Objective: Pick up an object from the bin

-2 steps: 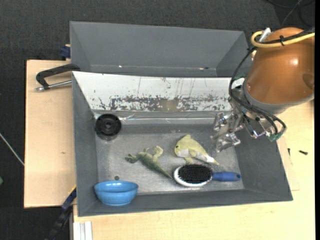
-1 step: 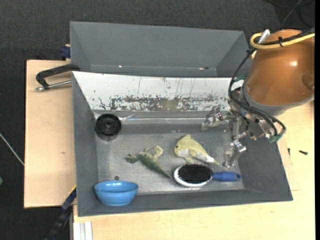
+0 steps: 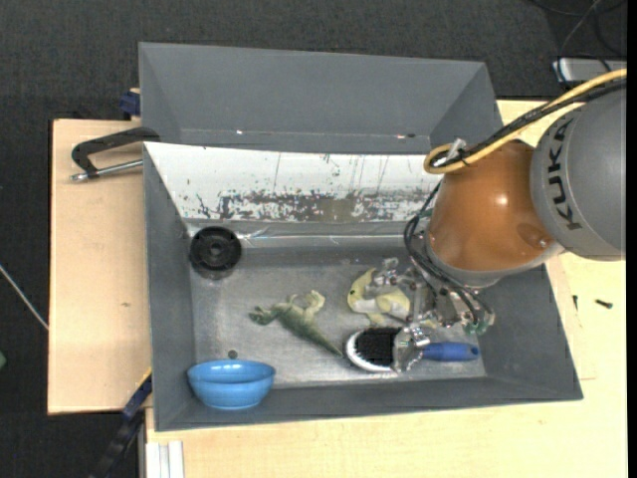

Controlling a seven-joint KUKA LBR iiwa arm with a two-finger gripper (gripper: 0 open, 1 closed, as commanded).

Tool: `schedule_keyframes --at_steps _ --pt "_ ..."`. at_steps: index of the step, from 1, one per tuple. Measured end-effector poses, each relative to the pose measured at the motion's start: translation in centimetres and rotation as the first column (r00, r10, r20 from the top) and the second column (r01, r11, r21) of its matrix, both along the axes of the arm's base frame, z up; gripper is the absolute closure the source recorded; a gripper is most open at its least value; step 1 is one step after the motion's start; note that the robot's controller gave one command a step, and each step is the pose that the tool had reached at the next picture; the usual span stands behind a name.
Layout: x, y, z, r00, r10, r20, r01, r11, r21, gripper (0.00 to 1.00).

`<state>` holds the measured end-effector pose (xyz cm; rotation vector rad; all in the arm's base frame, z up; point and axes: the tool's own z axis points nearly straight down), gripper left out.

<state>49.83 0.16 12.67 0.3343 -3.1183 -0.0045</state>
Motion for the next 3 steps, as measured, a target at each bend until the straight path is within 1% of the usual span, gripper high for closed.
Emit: schedule_keyframes --at_steps 1,2,3 --pt "0.3 2.6 -5.2 0.986 0.167 0.005 -0.167 0.986 -0.002 0.00" --pt "0.5 2.7 -5.0 0.986 0.167 0.014 -0.167 0.986 -0.001 1.00" --pt "0.2 -1.6 8.9 0.982 0.188 0.018 -0.188 0.982 -0.005 1.00"
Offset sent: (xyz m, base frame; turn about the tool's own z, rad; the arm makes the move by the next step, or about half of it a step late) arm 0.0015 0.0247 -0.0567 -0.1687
